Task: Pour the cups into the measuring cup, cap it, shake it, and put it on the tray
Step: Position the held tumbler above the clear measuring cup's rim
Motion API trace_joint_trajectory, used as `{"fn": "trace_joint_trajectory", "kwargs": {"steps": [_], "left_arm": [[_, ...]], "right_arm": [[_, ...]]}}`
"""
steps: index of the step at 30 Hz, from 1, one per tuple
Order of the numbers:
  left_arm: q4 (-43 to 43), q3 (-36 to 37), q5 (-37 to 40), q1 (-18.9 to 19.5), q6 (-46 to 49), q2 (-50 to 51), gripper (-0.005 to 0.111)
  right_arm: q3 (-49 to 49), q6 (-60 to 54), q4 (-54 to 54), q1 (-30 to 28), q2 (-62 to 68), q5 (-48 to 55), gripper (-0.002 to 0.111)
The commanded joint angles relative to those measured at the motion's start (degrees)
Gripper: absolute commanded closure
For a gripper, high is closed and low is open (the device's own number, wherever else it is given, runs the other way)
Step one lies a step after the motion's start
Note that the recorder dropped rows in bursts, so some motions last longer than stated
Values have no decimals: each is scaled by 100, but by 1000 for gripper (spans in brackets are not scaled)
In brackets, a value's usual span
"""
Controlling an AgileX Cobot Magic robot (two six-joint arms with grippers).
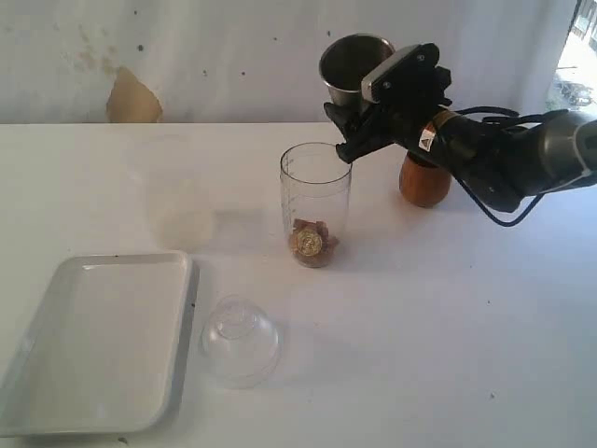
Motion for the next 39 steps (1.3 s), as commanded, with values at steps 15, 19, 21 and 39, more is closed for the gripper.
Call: {"fn": "trace_joint_trajectory", "kwargs": {"steps": [15,19,21,39], "left_arm": [[8,28,10,-23,0,-28,107],[8,28,10,-23,0,-28,107],[8,28,10,-23,0,-28,107],[8,28,10,-23,0,-28,107]], "right_arm": [[-68,1051,-1230,-906,-683,38,108],[-68,1051,-1682,-906,-683,-25,108],[-68,1051,-1682,-906,-683,-25,108],[-68,718,-2076,-867,-349,-678,108]]}}
